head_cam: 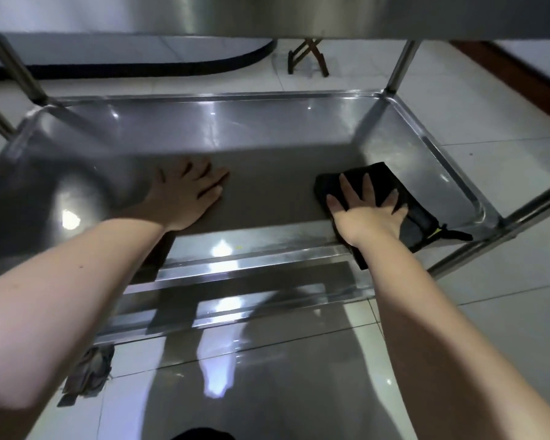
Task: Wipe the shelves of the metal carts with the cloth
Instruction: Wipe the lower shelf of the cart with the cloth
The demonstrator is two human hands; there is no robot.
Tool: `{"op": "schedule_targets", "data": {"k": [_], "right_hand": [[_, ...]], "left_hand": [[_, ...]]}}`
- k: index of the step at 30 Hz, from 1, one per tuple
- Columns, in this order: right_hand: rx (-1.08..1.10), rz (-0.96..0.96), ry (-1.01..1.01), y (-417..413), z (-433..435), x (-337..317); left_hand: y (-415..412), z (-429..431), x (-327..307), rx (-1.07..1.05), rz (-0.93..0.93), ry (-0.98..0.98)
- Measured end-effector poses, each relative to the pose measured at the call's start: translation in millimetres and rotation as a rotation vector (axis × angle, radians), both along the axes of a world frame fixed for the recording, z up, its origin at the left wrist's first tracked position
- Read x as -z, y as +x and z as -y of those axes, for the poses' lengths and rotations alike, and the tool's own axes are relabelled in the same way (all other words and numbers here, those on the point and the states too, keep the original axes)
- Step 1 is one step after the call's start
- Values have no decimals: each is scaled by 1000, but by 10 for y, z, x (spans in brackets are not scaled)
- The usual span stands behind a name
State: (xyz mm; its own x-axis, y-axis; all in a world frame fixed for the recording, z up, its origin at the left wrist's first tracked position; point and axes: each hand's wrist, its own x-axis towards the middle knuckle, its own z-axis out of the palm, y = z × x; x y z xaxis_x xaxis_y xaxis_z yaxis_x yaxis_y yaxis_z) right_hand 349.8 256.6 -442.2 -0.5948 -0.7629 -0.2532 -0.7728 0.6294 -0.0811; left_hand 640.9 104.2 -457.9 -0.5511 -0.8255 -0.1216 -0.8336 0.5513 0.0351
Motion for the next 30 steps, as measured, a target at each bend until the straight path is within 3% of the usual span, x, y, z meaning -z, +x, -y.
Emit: {"op": "schedule_targets", "data": {"k": [2,8,11,15,18,21,25,27,30], "right_hand": [[7,-7,3,281,72,-10],[-365,45,-49,1763,265,75],[-324,6,-69,1191,233,80],[41,9,-11,-142,2,-21],[222,23,27,-448,-94,-72],[131,-29,10,173,69,11],[-220,-18,-13,1430,250,124],[-297,4,-20,1440,275,121],[-208,-35,-69,624,186,101]], "left_hand": [[-13,4,41,-1,-25,-21],[13,54,81,14,-8,-39],[-13,55,67,6,-71,-17],[-41,55,71,1,-93,-19],[-67,30,58,-1,-79,-30],[-76,5,49,5,-80,-39],[-53,9,41,-10,-83,-29],[-49,16,33,-10,-81,-18],[-62,4,21,-11,-88,-12]]}}
